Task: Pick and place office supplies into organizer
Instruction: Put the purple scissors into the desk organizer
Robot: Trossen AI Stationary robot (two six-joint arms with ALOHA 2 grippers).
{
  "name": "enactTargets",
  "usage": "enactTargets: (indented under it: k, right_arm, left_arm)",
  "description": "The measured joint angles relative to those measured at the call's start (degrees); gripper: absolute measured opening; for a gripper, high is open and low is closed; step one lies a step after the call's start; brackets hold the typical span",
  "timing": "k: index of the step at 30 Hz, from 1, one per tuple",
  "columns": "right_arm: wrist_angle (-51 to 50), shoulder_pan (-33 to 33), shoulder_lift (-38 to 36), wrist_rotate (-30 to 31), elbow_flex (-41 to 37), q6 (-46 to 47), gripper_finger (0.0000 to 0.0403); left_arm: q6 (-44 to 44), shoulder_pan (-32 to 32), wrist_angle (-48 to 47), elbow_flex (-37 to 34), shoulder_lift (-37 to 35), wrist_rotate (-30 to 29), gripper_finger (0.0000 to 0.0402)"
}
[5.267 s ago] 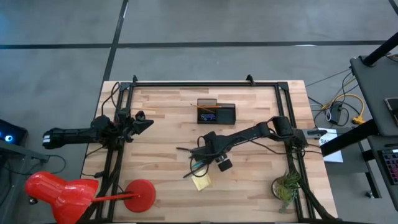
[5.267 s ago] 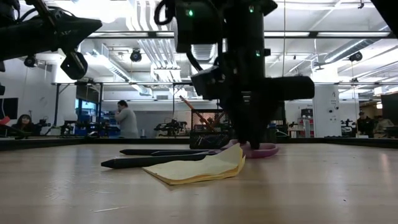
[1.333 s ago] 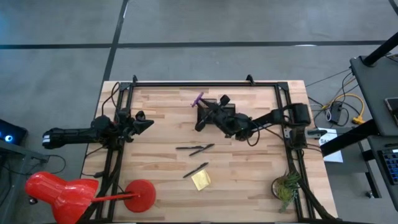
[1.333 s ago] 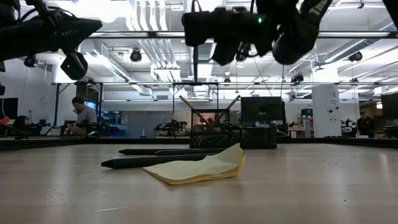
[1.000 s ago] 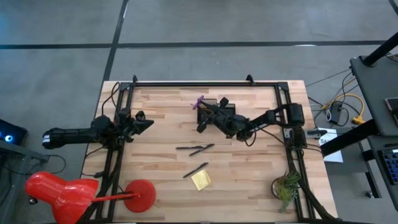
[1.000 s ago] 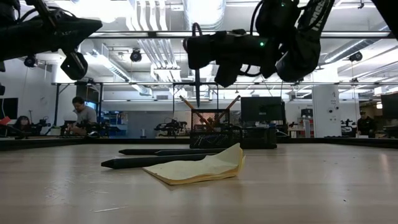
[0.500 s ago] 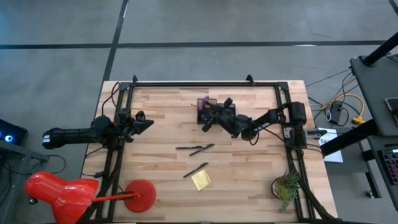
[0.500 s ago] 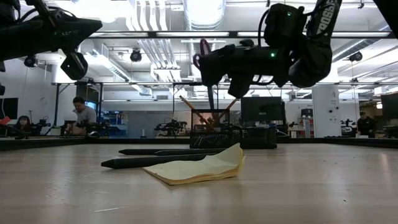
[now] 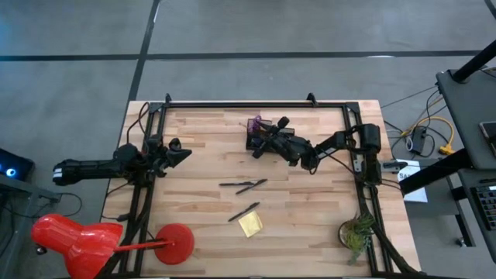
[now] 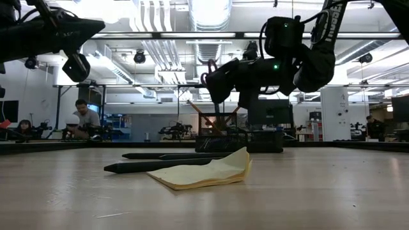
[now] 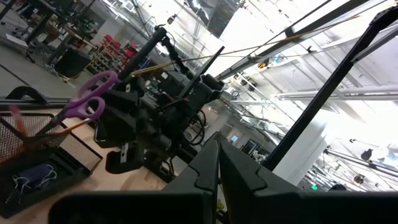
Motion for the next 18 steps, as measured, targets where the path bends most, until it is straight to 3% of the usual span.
enactTargets:
  k: [6,18]
  right_arm:
    - [0.4,-0.2,-0.3,2.9,0.5,-2.3,0.0117]
    - [-2.2,-0.6,-0.5,0.6,0.6,1.2,0.0118]
  left_arm:
    - [0.0,0.0,0.0,0.0,0.0,0.0,0.0]
    - [0.0,0.0,0.0,0.0,0.0,0.0,0.0]
